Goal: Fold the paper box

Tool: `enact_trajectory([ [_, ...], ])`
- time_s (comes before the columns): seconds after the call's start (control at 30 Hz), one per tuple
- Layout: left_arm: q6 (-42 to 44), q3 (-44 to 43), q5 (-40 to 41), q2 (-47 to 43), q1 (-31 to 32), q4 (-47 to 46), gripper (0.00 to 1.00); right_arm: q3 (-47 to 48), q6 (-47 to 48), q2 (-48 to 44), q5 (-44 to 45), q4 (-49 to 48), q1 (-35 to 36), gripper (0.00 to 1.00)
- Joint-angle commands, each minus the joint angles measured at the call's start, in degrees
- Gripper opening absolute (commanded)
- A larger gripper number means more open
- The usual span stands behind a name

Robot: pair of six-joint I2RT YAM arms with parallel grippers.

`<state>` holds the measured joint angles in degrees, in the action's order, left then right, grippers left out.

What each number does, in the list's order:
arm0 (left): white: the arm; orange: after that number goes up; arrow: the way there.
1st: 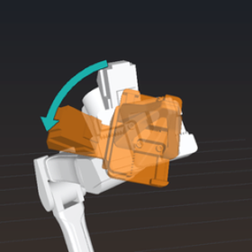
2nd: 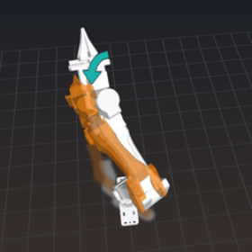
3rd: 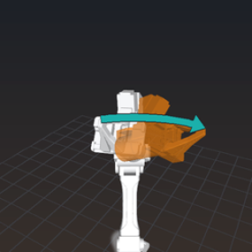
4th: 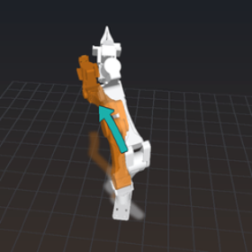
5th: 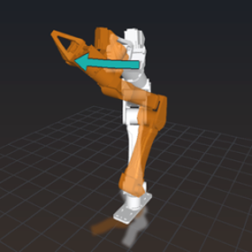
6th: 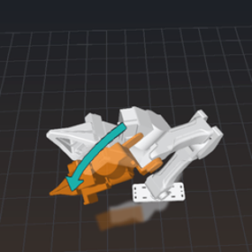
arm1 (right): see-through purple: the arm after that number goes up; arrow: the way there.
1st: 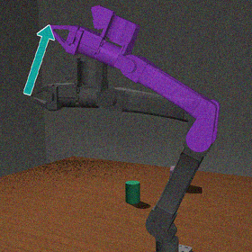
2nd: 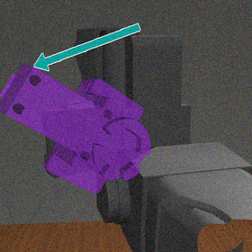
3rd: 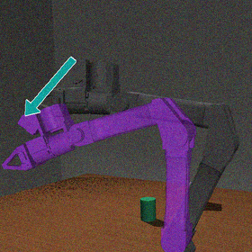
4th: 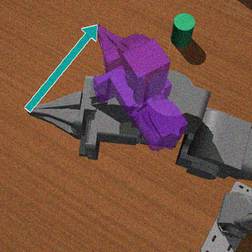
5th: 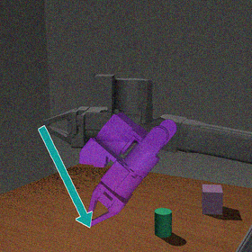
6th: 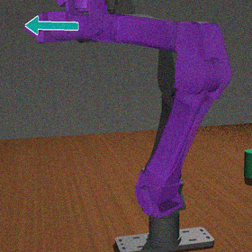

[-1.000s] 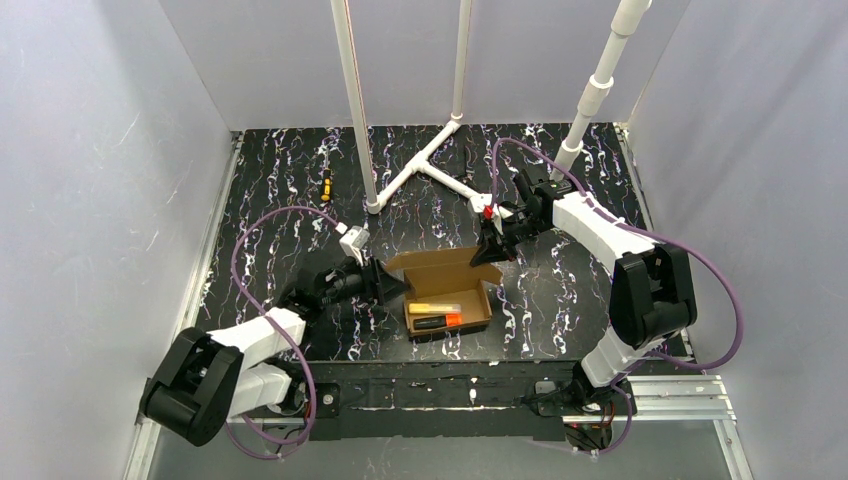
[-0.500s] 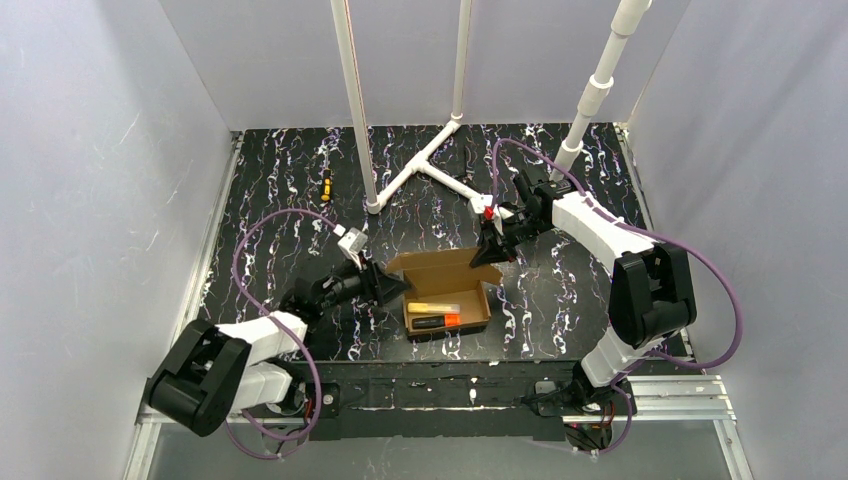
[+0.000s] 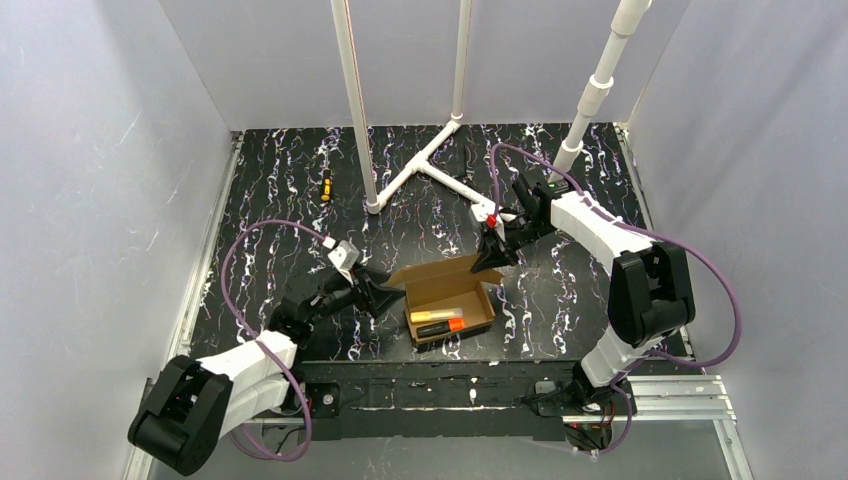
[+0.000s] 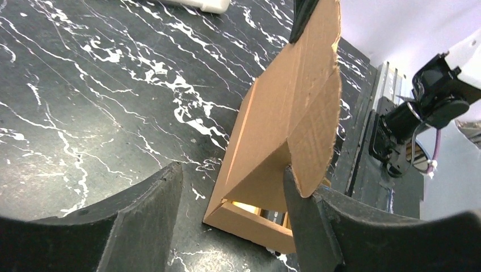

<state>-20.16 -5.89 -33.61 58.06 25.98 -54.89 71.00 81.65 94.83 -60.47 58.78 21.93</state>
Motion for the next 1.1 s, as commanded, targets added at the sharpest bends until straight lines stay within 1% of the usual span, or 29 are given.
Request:
enact_trajectory([
  [0.0, 1.92, -1.74, -5.58, 4.39, -0.09, -2.95, 0.64, 1.04, 4.61, 2.54, -0.02, 6.53, 0.70, 0.01],
  [0.13, -0.43, -3.45, -9.25, 11.08, 0.22, -7.51, 0.63, 1.07, 5.12, 2.73, -0.40, 6.94, 0.92, 0.01],
  [0.23, -1.61, -3.56, -9.41, 13.31, 0.69, -10.80, 0.62, 1.07, 4.98, 2.95, -0.44, 6.86, 1.01, 0.02],
  [0.43, -3.67, -4.83, -10.44, 18.73, 1.91, -15.91, 0.53, 1.37, 4.36, 3.86, -0.31, 6.69, 1.35, 0.02],
  [0.5, -4.47, -5.35, -10.79, 20.89, 2.22, -17.97, 0.48, 1.38, 4.19, 3.96, -0.27, 6.60, 1.44, 0.02],
  [0.63, -6.56, -6.76, -12.46, 25.01, 2.33, -21.16, 0.28, 1.27, 2.42, 3.96, 0.29, 5.20, 1.48, 0.02],
  [0.77, -6.59, -6.59, -11.87, 25.44, 2.32, -21.83, 0.24, 1.24, 0.15, 3.83, 0.98, 3.44, 1.53, 0.02],
  [0.87, -5.79, -5.80, -11.03, 24.10, 2.32, -21.76, 0.16, 1.32, -1.73, 3.79, 1.70, 2.32, 1.45, 0.02],
  [0.9, -5.39, -5.60, -10.84, 23.64, 2.32, -21.56, 0.12, 1.45, -2.55, 3.79, 1.94, 1.96, 1.45, 0.04],
  [0.93, -5.03, -5.40, -10.60, 23.34, 2.37, -21.26, 0.06, 1.62, -3.33, 3.71, 2.15, 1.65, 1.45, 0.06],
  [0.97, -4.52, -5.30, -10.39, 23.06, 2.34, -20.92, 0.02, 1.79, -4.07, 3.57, 2.27, 1.38, 1.45, 0.10],
  [1.0, -3.98, -5.21, -10.12, 22.84, 2.33, -20.61, 0.00, 2.04, -4.96, 3.42, 2.48, 1.15, 1.45, 0.16],
  [1.07, -2.94, -4.88, -9.64, 22.34, 2.37, -19.99, 0.00, 2.64, -6.56, 2.96, 2.71, 1.07, 1.17, 0.28],
])
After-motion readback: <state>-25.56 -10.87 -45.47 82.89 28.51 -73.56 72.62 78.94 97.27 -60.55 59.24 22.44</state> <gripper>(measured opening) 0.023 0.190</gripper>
